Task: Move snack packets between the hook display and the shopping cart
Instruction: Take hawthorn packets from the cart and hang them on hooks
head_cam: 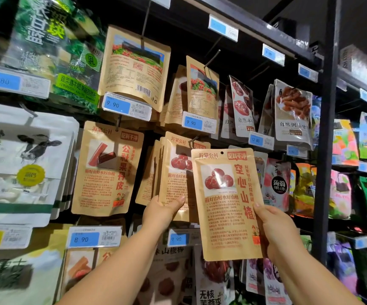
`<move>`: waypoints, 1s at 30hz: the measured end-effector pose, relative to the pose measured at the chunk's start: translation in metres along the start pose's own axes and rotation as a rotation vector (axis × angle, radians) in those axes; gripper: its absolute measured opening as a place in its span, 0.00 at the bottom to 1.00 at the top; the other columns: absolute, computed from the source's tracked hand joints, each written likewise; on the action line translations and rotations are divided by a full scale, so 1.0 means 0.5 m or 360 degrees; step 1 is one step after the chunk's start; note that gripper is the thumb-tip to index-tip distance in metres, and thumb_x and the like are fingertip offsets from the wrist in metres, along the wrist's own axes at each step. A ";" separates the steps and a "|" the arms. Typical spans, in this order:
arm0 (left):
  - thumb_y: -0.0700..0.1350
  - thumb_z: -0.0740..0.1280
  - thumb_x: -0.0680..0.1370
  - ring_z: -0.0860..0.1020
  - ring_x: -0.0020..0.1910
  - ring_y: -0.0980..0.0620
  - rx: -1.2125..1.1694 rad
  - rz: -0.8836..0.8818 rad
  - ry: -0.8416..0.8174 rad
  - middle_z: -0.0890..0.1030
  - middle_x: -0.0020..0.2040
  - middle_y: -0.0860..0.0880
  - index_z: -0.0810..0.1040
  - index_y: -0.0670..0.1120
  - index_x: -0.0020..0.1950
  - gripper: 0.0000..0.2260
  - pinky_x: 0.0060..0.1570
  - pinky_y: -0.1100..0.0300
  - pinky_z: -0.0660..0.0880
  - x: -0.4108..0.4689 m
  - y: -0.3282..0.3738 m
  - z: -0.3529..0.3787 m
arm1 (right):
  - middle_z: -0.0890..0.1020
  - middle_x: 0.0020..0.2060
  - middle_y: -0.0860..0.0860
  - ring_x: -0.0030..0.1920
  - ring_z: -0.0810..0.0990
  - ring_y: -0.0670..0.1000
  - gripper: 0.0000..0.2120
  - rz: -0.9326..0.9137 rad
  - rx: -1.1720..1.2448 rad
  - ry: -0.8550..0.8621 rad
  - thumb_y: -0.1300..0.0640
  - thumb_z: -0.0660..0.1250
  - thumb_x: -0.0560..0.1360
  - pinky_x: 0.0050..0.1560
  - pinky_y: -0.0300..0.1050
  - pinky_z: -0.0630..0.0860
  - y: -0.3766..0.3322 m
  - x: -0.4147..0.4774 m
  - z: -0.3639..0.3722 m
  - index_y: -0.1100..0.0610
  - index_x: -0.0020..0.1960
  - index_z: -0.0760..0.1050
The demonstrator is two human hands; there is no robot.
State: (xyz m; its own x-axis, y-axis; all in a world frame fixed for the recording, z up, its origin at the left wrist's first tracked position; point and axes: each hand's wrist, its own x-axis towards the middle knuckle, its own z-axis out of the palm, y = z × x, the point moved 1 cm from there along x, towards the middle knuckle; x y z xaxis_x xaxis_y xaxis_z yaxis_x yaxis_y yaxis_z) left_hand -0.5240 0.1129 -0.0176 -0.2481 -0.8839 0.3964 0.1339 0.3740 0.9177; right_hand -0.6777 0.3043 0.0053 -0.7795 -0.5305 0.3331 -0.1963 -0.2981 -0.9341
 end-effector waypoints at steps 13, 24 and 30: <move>0.55 0.68 0.74 0.60 0.69 0.48 0.0263 0.0436 0.0474 0.65 0.67 0.48 0.61 0.48 0.68 0.27 0.68 0.49 0.62 -0.036 0.007 -0.014 | 0.85 0.39 0.59 0.40 0.84 0.59 0.10 0.0046 0.0094 -0.0085 0.58 0.63 0.81 0.44 0.58 0.82 0.005 0.015 0.049 0.63 0.49 0.79; 0.60 0.63 0.72 0.76 0.55 0.61 -0.0119 0.0556 -0.0250 0.76 0.58 0.56 0.56 0.57 0.64 0.25 0.48 0.71 0.71 -0.082 0.078 -0.015 | 0.84 0.34 0.55 0.36 0.83 0.56 0.10 0.0040 0.0227 -0.0176 0.57 0.63 0.81 0.39 0.51 0.80 -0.024 0.039 0.131 0.62 0.47 0.78; 0.52 0.71 0.74 0.79 0.56 0.57 -0.0160 0.0593 -0.0340 0.76 0.61 0.55 0.45 0.62 0.71 0.38 0.58 0.54 0.77 -0.065 0.066 -0.002 | 0.84 0.38 0.58 0.37 0.82 0.57 0.09 0.0064 0.0231 -0.0173 0.58 0.62 0.81 0.39 0.51 0.80 -0.024 0.054 0.157 0.63 0.48 0.77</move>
State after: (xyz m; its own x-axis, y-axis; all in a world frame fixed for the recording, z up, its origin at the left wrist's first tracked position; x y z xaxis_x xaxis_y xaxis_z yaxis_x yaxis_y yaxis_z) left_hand -0.5104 0.1536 0.0000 -0.3570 -0.6120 0.7057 0.3417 0.6176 0.7084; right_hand -0.6497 0.2315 0.0355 -0.7146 -0.6247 0.3148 -0.0718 -0.3821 -0.9213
